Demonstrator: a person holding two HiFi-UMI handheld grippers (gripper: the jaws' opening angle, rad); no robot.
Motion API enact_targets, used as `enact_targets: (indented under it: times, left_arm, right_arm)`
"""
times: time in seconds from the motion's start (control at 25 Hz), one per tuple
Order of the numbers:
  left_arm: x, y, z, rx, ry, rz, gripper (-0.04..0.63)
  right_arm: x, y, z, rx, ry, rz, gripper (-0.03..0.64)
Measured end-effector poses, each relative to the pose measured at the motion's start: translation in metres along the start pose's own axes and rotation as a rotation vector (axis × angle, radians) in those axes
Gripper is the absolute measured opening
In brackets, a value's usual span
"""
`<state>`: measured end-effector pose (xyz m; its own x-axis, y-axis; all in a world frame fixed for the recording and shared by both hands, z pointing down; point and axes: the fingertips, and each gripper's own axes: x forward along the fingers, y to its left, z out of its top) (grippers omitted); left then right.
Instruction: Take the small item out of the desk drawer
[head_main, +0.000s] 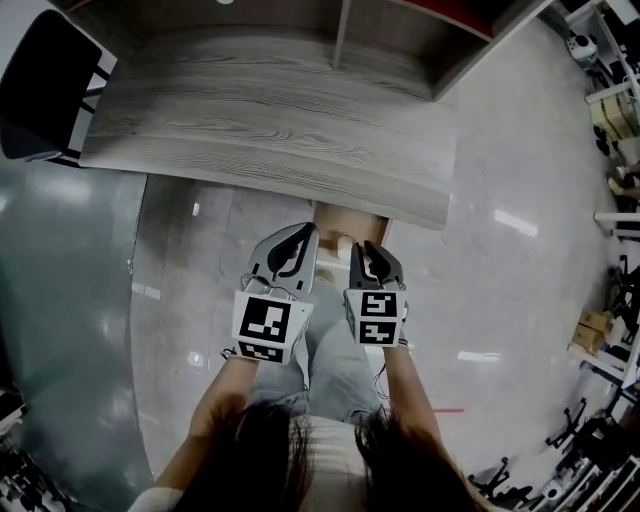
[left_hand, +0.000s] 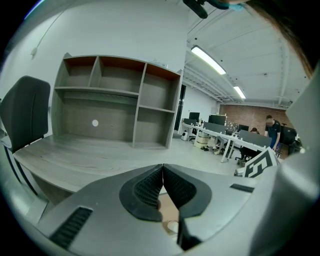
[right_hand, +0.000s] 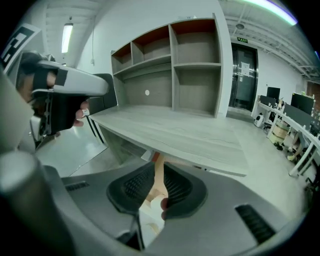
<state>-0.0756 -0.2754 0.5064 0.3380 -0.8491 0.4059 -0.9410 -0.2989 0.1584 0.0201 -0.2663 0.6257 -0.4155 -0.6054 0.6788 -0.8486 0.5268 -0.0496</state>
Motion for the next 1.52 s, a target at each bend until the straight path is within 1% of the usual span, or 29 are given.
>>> enact_targets:
  times: [0.32,0.64,1.04,1.52]
  left_arm:
    - [0.009,0.009,-0.018,-0.036,0.023,0.025,0.016]
    - [0.018,0.013,-0.03,-0.053,0.043,0.044,0.017]
    - [0.028,0.03,-0.056,-0.084,0.078,0.075,0.017]
    - [0.038,0.035,-0.077,-0.097,0.119,0.085,0.016]
  right_arm:
    - [0.024,0.003,-0.021,0.016,0.056,0.025,0.069]
    - [0.047,0.002,-0.048,0.041,0.128,0.037,0.104]
    - [0.078,0.01,-0.078,0.065,0.208,0.043,0.146]
    - [0.102,0.006,-0.111,0.067,0.3,0.023,0.172]
